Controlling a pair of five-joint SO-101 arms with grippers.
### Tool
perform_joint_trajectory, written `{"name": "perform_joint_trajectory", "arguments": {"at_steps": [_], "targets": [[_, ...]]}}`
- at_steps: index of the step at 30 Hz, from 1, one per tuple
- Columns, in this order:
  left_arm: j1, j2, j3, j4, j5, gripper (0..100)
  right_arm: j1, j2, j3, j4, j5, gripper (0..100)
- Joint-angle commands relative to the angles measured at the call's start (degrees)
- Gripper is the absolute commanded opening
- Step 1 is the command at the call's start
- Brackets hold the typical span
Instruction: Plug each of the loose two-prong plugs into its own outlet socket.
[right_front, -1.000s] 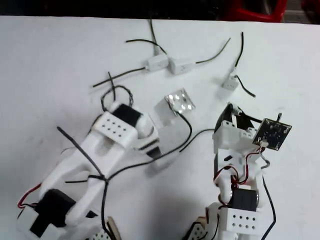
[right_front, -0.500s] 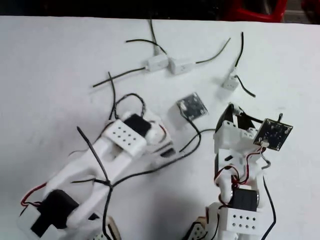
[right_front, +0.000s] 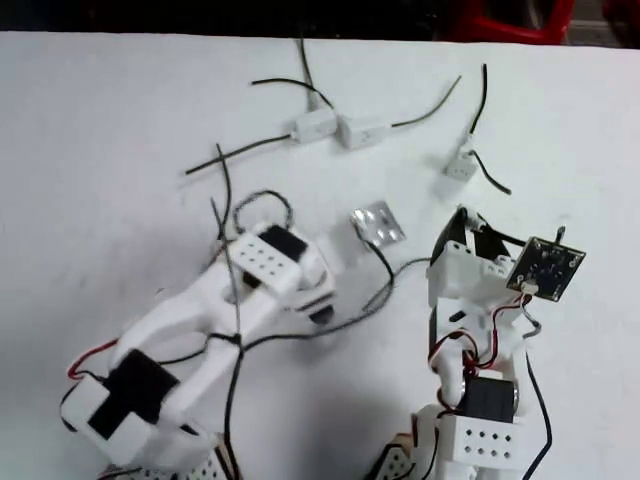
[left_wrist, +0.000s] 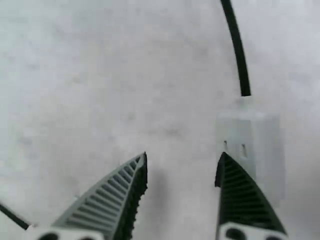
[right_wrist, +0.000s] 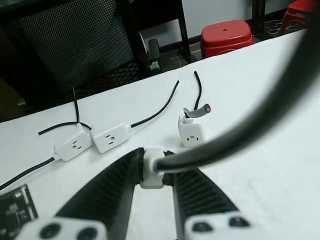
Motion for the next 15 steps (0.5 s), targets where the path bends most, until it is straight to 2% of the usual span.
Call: {"name": "perform_joint_trajectory", "arguments": {"at_steps": [1, 4, 12, 15], "targets": [[6.46, -3.91, -0.44, 3.34, 0.44, 22, 0.31, -0.75, -0.79, -1.10, 0.00, 1.7], [6.90, -5.76, -0.53, 3.60, 3.60, 22, 0.31, -0.75, -0.79, -1.10, 0.00, 1.7], [6.90, -7.78, -0.53, 3.78, 4.22, 22, 0.40, -0.75, -0.79, -1.10, 0.00, 1.7], [7.08, -7.78, -0.88, 3.87, 7.56, 23, 0.40, -0.75, -0.79, -1.10, 0.00, 1.7]]}}
